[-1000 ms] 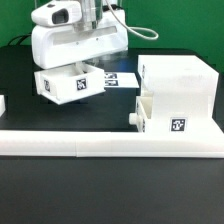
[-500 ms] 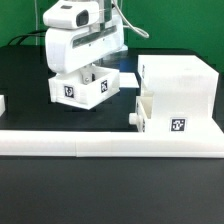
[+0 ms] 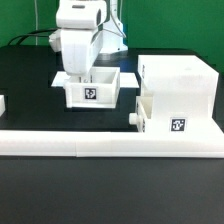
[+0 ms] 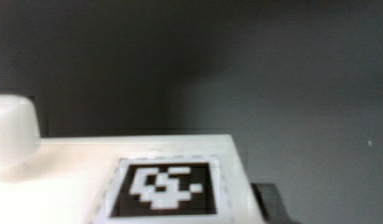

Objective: Assemble drawer

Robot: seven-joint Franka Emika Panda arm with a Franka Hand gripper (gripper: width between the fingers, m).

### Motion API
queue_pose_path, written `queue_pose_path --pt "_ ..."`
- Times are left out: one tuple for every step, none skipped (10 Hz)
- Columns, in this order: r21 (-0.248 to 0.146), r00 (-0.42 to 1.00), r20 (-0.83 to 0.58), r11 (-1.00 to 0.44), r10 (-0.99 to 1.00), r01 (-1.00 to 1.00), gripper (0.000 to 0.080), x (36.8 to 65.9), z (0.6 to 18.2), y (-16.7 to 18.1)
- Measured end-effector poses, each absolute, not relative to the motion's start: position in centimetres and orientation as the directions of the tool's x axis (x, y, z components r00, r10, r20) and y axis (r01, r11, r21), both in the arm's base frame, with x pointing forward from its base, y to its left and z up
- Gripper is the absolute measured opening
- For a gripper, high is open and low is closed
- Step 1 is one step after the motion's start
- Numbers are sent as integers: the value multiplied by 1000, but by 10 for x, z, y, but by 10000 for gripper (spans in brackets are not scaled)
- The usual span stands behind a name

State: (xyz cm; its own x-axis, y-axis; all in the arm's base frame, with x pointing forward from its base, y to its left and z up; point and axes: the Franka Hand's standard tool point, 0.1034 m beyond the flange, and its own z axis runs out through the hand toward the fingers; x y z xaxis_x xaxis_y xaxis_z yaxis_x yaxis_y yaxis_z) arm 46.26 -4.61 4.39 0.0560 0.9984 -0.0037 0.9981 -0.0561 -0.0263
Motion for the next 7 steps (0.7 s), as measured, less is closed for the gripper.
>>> queue_pose_path --pt "-29 13 -4 -13 1000 1000 42 462 43 -47" --pt "-30 -42 -2 42 999 999 42 461 43 -47" --pt "-28 -29 -3 29 1000 999 42 465 44 -46" --pt "-23 -33 -5 33 999 999 42 472 48 -45" --pt "-13 -36 -8 36 999 999 42 481 52 -44" --pt "-15 -25 -10 25 1000 1000 42 489 55 -43" --pt "-21 -19 -12 19 1000 1000 42 500 58 -43"
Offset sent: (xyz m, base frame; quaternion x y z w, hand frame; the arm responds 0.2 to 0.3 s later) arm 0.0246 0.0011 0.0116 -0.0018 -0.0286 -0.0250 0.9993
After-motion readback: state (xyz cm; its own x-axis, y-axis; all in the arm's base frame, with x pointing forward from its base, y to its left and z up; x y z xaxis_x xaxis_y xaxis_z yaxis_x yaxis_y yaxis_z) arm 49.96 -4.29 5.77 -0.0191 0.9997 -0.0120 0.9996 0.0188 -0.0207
